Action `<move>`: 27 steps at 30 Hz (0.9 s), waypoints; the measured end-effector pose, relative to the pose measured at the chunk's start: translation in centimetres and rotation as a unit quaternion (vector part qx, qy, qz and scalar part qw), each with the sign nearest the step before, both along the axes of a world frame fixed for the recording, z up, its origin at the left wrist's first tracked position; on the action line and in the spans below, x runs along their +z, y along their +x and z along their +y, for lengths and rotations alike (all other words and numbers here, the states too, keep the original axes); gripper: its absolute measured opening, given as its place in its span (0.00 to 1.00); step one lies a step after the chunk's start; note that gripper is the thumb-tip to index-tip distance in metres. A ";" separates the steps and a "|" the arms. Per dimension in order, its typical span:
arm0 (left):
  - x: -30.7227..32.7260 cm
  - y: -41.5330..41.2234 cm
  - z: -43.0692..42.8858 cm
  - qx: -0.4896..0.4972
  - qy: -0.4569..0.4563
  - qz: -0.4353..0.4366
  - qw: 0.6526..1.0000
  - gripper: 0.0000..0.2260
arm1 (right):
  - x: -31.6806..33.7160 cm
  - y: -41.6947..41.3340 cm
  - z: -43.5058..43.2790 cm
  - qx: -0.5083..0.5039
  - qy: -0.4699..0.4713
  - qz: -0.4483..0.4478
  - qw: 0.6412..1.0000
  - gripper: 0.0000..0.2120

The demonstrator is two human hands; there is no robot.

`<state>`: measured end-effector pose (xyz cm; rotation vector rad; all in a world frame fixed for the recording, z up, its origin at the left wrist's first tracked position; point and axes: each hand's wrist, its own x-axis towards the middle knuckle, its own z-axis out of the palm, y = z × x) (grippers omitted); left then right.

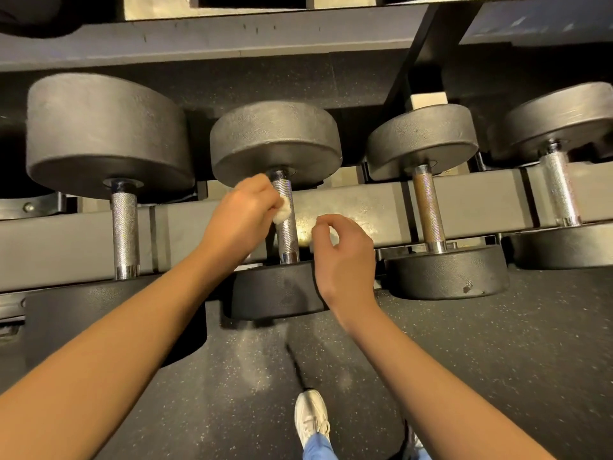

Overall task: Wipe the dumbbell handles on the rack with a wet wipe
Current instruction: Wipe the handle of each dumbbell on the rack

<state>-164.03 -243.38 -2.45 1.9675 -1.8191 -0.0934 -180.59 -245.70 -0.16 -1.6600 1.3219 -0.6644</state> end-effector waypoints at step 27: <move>0.8 -0.9 -0.3 -0.179 0.101 -0.017 0.979 0.06 | 0.6 0.0 -0.1 -0.018 0.010 0.042 0.999 0.10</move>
